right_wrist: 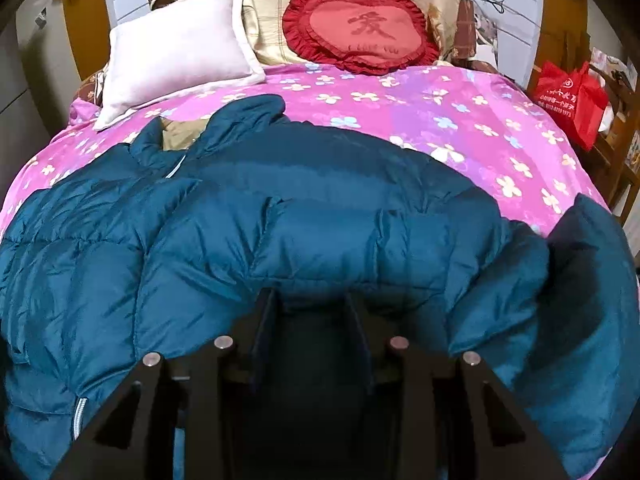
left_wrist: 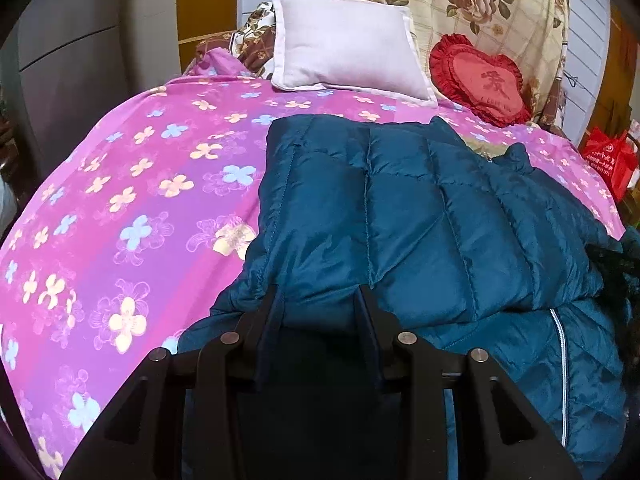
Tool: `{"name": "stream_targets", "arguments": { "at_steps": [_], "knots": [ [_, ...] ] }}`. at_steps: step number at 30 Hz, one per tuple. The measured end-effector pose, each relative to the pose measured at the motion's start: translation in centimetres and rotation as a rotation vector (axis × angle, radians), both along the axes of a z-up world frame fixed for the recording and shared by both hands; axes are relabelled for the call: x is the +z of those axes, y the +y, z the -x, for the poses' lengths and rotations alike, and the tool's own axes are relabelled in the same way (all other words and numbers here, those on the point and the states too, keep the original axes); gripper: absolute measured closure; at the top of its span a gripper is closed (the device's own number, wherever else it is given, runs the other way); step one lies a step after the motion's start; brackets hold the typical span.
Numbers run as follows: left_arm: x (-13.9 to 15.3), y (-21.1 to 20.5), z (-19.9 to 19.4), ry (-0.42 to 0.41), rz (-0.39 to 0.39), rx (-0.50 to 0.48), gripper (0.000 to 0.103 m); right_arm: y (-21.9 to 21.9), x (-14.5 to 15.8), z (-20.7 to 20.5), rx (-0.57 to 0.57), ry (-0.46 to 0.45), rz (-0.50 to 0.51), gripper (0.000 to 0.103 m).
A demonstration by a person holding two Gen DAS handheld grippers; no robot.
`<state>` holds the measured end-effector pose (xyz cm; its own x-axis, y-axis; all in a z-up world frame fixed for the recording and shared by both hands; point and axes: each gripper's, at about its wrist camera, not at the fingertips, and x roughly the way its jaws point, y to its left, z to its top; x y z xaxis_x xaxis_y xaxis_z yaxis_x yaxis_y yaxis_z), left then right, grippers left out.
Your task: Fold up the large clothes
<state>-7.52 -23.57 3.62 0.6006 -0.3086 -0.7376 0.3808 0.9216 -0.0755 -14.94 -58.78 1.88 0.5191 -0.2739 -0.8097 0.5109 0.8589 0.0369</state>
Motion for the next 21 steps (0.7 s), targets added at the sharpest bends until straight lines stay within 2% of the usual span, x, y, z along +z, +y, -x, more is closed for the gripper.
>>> {"name": "stream_targets", "arguments": {
  "at_steps": [4, 6, 7, 11, 15, 19, 21],
  "knots": [
    [0.0, 0.2, 0.1, 0.002, 0.008, 0.008, 0.089, 0.5, 2.0, 2.3, -0.003, -0.04, -0.031, 0.062],
    [0.1, 0.1, 0.2, -0.002, 0.005, 0.011, 0.089, 1.1, 2.8, 3.6, 0.005, -0.049, 0.013, 0.043],
    [0.1, 0.1, 0.3, -0.005, 0.003, 0.011, 0.089, 1.1, 2.8, 3.8, 0.001, -0.038, 0.031, 0.04],
    [0.6, 0.3, 0.6, -0.017, 0.006, 0.018, 0.089, 0.4, -0.1, 4.0, 0.001, 0.061, 0.013, 0.04],
    [1.6, 0.5, 1.4, -0.051, 0.008, 0.021, 0.089, 1.1, 0.9, 4.9, -0.014, 0.033, 0.01, 0.04],
    [2.6, 0.6, 2.5, -0.069, 0.019, 0.015, 0.089, 4.2, 3.0, 7.1, 0.028, -0.031, 0.019, 0.038],
    [2.8, 0.5, 3.3, -0.071, 0.022, 0.009, 0.089, 6.2, 3.6, 8.3, 0.062, -0.04, 0.037, 0.033]
  ]
}}
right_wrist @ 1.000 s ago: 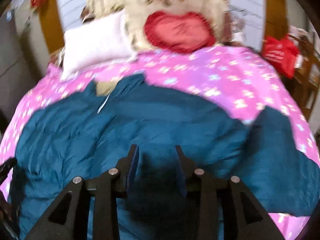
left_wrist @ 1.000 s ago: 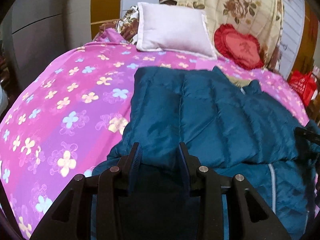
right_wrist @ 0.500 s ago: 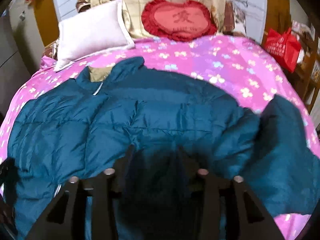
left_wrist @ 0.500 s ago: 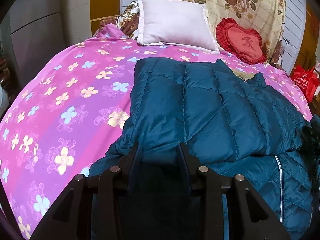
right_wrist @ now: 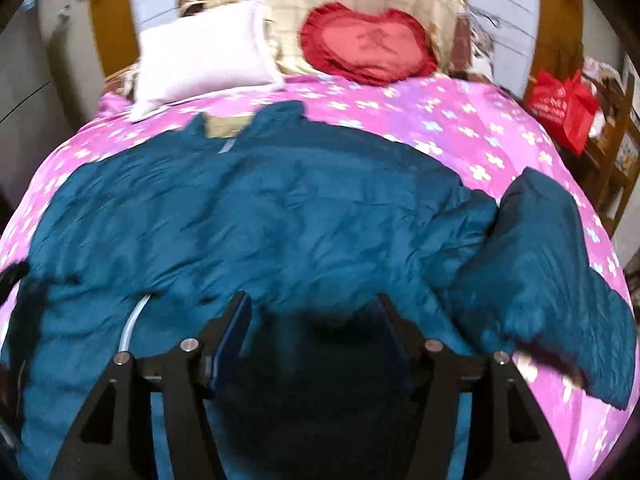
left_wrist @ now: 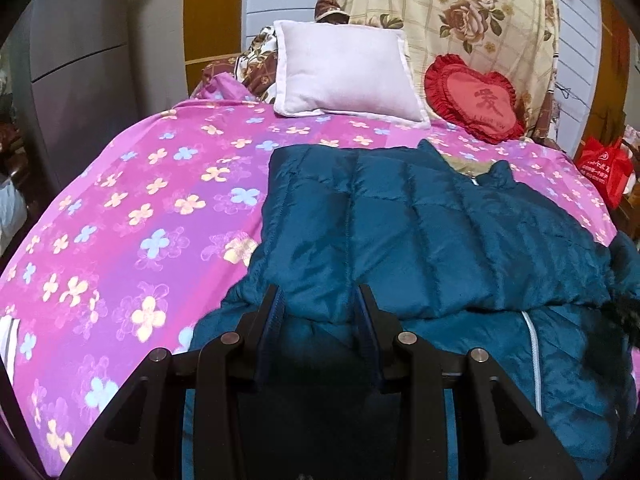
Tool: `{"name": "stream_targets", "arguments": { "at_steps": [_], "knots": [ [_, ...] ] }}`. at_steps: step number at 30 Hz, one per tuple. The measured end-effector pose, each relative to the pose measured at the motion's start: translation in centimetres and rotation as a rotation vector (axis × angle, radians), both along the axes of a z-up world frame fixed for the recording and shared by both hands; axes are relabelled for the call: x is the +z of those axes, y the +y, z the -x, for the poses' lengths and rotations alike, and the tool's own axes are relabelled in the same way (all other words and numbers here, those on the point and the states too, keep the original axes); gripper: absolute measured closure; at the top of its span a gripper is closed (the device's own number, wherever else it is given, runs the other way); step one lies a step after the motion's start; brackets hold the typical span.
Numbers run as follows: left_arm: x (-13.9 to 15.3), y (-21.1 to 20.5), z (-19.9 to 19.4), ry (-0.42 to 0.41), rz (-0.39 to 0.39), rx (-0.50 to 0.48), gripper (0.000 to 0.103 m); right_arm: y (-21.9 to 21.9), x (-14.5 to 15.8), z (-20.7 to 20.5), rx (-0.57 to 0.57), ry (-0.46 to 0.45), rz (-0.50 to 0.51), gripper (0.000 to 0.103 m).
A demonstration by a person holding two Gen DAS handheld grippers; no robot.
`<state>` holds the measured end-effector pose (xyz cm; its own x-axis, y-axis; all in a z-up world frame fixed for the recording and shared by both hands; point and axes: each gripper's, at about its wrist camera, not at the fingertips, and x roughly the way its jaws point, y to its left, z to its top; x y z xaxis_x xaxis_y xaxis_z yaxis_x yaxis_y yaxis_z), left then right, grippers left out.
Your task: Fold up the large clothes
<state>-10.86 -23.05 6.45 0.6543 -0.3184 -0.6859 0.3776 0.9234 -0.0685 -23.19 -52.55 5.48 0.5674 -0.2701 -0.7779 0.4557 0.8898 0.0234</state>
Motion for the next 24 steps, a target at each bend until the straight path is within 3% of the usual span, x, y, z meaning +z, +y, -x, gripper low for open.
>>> {"name": "stream_targets", "arguments": {
  "at_steps": [9, 19, 24],
  "knots": [
    [0.7, -0.6, 4.7, 0.005, -0.006, -0.056, 0.089, 5.4, 0.6, 4.3, 0.053, -0.029, -0.09, 0.029],
    [2.1, -2.3, 9.3, -0.023, -0.016, -0.109, 0.089, 7.3, 1.1, 9.2, 0.027, -0.031, -0.051, 0.025],
    [2.3, -2.4, 11.0, -0.015, -0.007, -0.11, 0.089, 8.0, 1.7, 10.7, 0.024, -0.041, 0.014, 0.021]
  ]
}}
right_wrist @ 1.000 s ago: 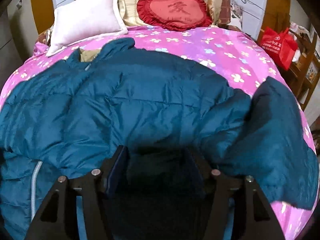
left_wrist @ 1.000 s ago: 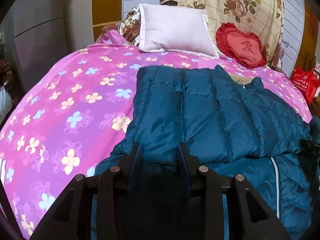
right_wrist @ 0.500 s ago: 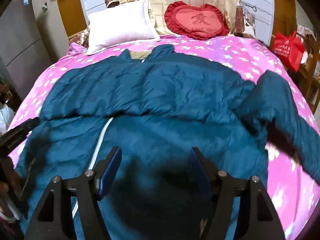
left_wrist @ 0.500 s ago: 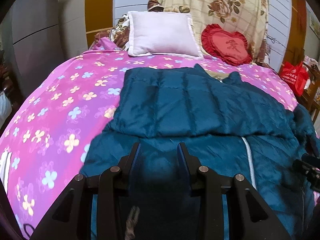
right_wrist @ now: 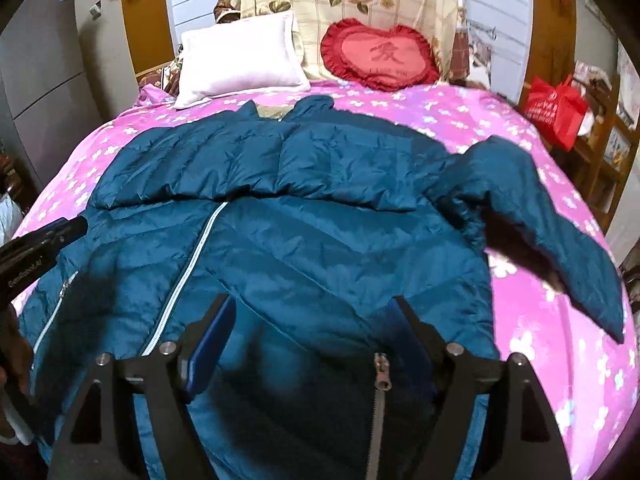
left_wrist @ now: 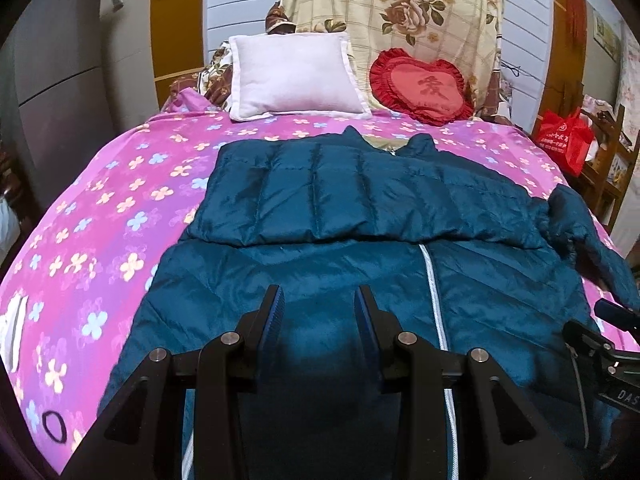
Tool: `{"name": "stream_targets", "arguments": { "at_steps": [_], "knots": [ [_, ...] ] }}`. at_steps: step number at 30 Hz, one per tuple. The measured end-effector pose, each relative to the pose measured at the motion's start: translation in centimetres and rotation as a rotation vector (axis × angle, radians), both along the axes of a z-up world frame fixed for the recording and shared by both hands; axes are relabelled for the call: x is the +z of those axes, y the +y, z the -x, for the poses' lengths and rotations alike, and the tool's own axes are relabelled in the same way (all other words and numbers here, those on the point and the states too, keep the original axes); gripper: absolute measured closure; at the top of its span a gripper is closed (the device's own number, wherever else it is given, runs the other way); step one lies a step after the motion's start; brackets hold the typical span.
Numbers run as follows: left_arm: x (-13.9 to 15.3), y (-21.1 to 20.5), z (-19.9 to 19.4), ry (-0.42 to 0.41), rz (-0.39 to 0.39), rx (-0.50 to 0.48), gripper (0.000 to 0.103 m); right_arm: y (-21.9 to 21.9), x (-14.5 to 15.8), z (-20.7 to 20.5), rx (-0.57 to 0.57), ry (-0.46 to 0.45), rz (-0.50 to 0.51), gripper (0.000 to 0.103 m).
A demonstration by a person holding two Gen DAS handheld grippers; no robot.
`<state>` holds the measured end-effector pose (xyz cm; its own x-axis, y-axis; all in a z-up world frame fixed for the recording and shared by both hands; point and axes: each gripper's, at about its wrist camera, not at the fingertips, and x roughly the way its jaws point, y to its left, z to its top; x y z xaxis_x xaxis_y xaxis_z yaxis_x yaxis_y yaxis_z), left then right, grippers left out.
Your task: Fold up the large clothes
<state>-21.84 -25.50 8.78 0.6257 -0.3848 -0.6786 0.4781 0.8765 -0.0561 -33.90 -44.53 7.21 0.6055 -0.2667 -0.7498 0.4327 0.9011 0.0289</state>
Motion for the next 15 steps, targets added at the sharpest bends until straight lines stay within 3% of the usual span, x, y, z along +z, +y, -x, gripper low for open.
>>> {"name": "stream_targets", "arguments": {
  "at_steps": [5, 15],
  "knots": [
    [0.2, 0.1, 1.0, 0.023, 0.035, 0.01, 0.089, 0.3, 0.3, 0.8, 0.007, -0.022, 0.001, 0.02],
    [-0.5, -1.5, 1.7, -0.009, -0.014, -0.031, 0.089, 0.6, -0.1, 1.4, -0.007, -0.041, -0.003, 0.019]
  ]
}}
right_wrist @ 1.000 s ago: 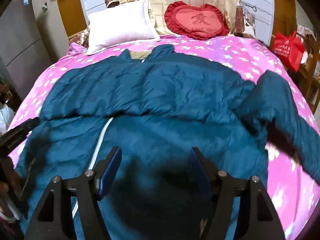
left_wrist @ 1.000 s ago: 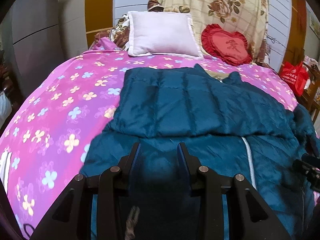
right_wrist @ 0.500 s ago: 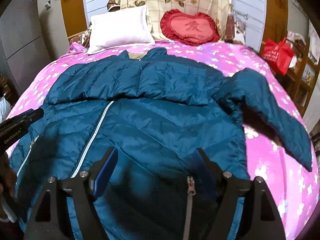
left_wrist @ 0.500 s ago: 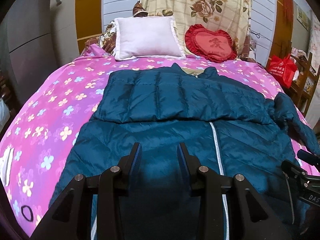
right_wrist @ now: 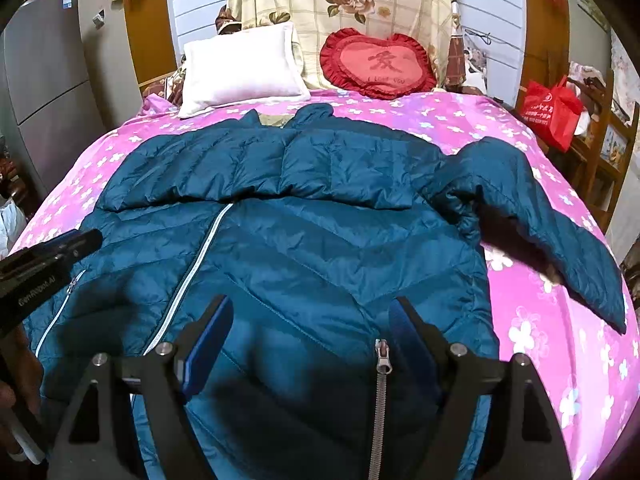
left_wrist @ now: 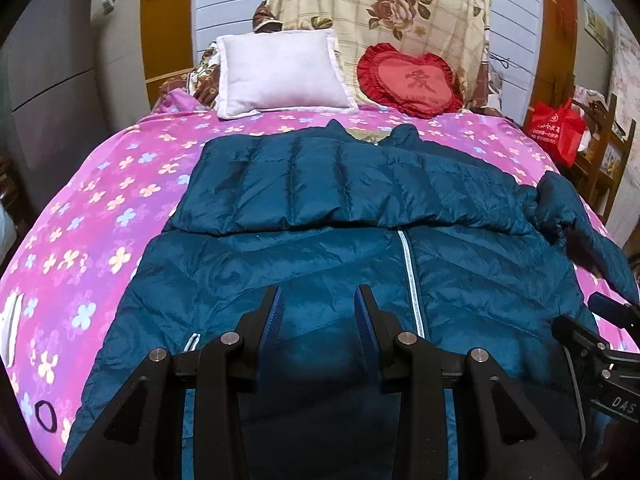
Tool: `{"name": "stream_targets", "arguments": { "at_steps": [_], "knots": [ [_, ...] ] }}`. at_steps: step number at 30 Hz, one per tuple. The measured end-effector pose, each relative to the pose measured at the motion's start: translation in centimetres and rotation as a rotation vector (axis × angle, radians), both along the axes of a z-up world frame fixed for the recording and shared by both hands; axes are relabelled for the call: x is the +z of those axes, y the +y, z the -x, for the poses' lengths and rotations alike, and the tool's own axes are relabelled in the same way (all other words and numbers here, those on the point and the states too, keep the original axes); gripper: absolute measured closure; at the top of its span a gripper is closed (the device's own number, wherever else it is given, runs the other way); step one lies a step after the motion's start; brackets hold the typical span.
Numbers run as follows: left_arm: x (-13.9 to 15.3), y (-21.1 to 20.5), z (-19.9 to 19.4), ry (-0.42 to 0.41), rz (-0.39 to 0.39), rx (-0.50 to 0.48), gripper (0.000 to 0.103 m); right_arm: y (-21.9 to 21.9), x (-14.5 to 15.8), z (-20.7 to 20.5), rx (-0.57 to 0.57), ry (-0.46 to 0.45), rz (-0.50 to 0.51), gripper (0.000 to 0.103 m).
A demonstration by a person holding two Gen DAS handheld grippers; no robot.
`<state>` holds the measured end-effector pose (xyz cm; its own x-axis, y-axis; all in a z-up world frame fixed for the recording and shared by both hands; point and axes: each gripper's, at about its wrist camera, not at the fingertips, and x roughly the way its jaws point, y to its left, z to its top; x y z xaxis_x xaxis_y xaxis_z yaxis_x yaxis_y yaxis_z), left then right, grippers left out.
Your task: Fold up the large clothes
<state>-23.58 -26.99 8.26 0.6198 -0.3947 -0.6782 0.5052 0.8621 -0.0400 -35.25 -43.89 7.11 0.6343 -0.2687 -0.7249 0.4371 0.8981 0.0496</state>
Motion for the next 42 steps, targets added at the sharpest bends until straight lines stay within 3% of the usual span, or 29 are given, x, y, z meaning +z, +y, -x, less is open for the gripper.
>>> {"name": "stream_targets", "arguments": {
  "at_steps": [22, 34, 42],
  "knots": [
    [-2.1, -2.5, -0.9, 0.042, -0.009, -0.057, 0.089, -1.5, -0.1, -1.2, -0.041, -0.002, 0.008, 0.017],
    [-2.8, -2.5, -1.9, 0.087, 0.011, -0.053, 0.089, -3.5, -1.1, -1.0, -0.069, 0.019, -0.001, 0.017],
    [-2.6, -2.3, -2.0, 0.074, 0.024, -0.044, 0.089, -4.6, -1.1, -0.6, -0.093, 0.03, 0.016, 0.017]
  ]
}}
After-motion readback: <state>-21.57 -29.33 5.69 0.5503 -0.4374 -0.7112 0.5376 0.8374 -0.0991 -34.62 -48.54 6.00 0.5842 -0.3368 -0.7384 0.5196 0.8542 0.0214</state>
